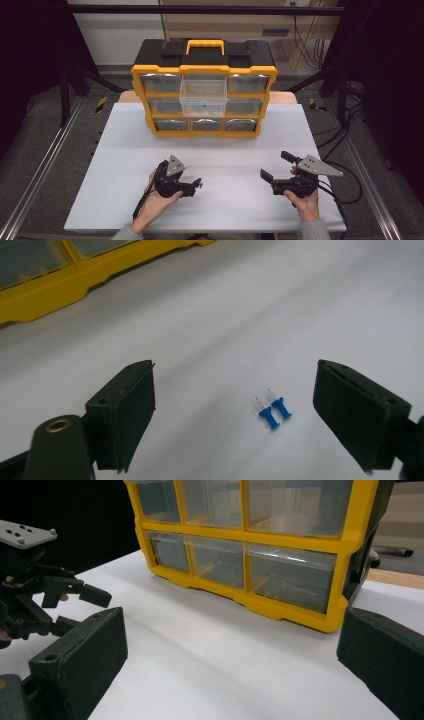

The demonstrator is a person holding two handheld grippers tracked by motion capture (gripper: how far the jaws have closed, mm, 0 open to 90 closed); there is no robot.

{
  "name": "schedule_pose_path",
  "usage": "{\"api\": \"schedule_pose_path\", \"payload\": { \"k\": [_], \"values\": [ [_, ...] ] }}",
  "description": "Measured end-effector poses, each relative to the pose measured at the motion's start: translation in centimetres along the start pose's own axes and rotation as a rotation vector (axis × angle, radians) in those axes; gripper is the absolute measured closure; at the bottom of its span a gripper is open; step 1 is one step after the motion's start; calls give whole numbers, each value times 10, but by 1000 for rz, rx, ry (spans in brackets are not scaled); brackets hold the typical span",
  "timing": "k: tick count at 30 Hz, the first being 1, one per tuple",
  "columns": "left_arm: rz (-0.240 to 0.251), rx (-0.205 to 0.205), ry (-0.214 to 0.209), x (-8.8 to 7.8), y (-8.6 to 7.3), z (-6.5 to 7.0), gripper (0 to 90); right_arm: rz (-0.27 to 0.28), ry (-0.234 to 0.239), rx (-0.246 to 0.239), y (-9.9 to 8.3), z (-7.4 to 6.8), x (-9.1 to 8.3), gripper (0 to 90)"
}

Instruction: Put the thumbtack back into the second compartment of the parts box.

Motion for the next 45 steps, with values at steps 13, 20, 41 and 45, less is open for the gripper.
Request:
{"api": "schedule_pose_path", "payload": {
  "k": [13,20,41,45],
  "values": [
    [-41,-15,10,9,-10,3,369,0,0,2,0,0,0,5],
    [-66,-14,23,14,-14,6,427,-3,-2,-2,0,0,-1,5],
    [-117,-19,26,21,-20,13,592,-2,-1,0,0,0,-1,5],
    [-118,-18,35,21,-21,13,617,-6,1,-3,0,0,-2,5]
  ]
}}
Point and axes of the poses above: each handheld gripper's, and its own axes: x roughly forward along the jaws, y roughly out of its top, z roughly to its right, the point moved 6 cm from there along x, roughly forward along the jaws, and after that the axes turned 5 degrees about -x, right-handed, at the moved point
